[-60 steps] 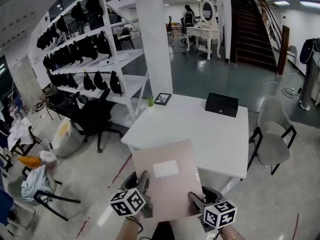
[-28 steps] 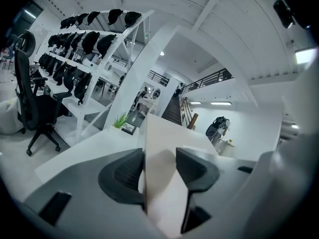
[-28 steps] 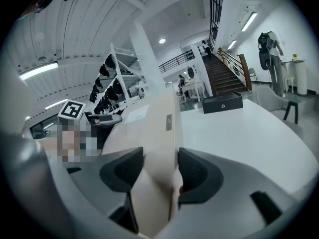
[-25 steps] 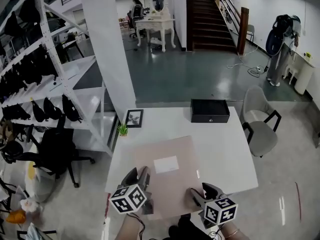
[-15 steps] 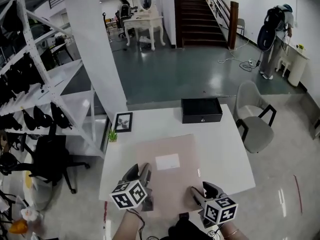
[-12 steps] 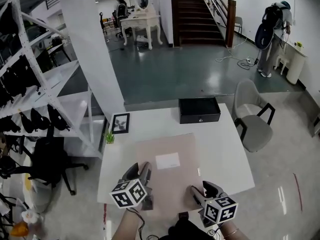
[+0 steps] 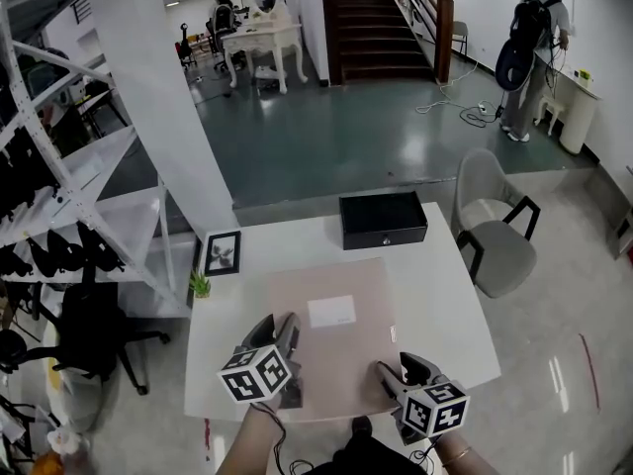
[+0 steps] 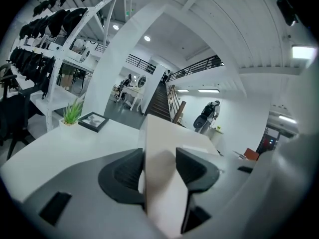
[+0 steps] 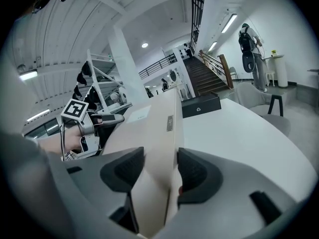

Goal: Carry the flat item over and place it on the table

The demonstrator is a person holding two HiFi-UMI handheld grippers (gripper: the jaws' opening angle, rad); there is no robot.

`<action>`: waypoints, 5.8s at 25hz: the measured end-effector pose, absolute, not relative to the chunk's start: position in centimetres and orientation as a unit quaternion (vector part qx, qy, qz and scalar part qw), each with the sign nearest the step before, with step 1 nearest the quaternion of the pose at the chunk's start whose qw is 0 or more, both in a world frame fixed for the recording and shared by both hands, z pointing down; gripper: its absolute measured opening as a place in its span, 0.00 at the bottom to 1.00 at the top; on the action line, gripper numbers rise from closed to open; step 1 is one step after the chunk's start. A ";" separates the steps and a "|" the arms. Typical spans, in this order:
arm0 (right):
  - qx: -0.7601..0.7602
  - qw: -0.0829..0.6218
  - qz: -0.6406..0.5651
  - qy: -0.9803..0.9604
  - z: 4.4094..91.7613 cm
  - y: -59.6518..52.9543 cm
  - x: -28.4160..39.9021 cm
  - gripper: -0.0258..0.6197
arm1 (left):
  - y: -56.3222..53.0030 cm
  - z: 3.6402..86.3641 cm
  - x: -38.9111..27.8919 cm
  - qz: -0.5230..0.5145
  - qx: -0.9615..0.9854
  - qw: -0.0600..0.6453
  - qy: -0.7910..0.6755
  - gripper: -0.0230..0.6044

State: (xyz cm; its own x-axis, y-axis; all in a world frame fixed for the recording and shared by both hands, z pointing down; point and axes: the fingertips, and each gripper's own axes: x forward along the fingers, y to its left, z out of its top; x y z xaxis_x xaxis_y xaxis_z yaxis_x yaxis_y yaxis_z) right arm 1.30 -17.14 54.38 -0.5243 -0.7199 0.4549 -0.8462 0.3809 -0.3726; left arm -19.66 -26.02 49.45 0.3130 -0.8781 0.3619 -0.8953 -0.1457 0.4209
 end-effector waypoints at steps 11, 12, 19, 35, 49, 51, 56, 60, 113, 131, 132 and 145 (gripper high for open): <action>0.482 0.114 0.302 -0.814 55.3 -20.5 2.6 0.37 | -30.0 50.7 -18.2 0.036 0.755 0.297 -0.584 0.37; 0.482 0.114 0.303 -0.814 55.4 -20.8 2.6 0.37 | -30.3 50.9 -18.1 0.037 0.754 0.297 -0.584 0.37; 0.480 0.116 0.312 -0.812 56.2 -22.5 3.0 0.37 | -32.2 52.2 -17.8 0.047 0.749 0.305 -0.586 0.37; 0.480 0.126 0.337 -0.800 58.0 -24.1 3.0 0.36 | -34.5 55.3 -17.7 0.078 0.741 0.332 -0.578 0.36; 0.482 0.131 0.352 -0.791 59.0 -25.0 3.3 0.36 | -35.6 57.6 -17.4 0.111 0.727 0.358 -0.575 0.36; 0.482 0.131 0.354 -0.791 59.1 -25.0 3.3 0.36 | -35.7 57.8 -17.4 0.114 0.725 0.362 -0.575 0.36; 0.482 0.131 0.352 -0.792 59.0 -25.5 3.4 0.36 | -36.1 57.9 -17.3 0.117 0.723 0.362 -0.577 0.36; 0.482 0.131 0.351 -0.792 59.0 -25.6 3.3 0.36 | -36.3 58.2 -17.4 0.125 0.720 0.362 -0.578 0.36; 0.520 0.092 0.210 -0.823 49.8 -25.0 3.6 0.16 | -27.3 49.0 -17.7 0.060 0.768 0.258 -0.584 0.22; 0.518 0.096 0.185 -0.830 49.0 -24.0 2.9 0.04 | -23.7 48.9 -17.2 0.103 0.775 0.205 -0.589 0.08; 0.516 0.097 0.183 -0.831 48.9 -24.0 2.8 0.04 | -23.7 48.9 -17.3 0.105 0.774 0.203 -0.590 0.08; 0.506 0.112 0.176 -0.837 48.9 -23.9 2.7 0.04 | -23.7 48.7 -17.2 0.109 0.771 0.203 -0.593 0.07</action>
State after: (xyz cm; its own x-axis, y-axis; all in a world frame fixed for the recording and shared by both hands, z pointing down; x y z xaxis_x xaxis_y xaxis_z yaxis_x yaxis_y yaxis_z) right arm 2.69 -23.93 48.93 -0.4634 -0.8074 0.3653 -0.8861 0.4263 -0.1819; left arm -17.22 -23.73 48.75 0.2724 -0.8708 0.4092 -0.9594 -0.2137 0.1838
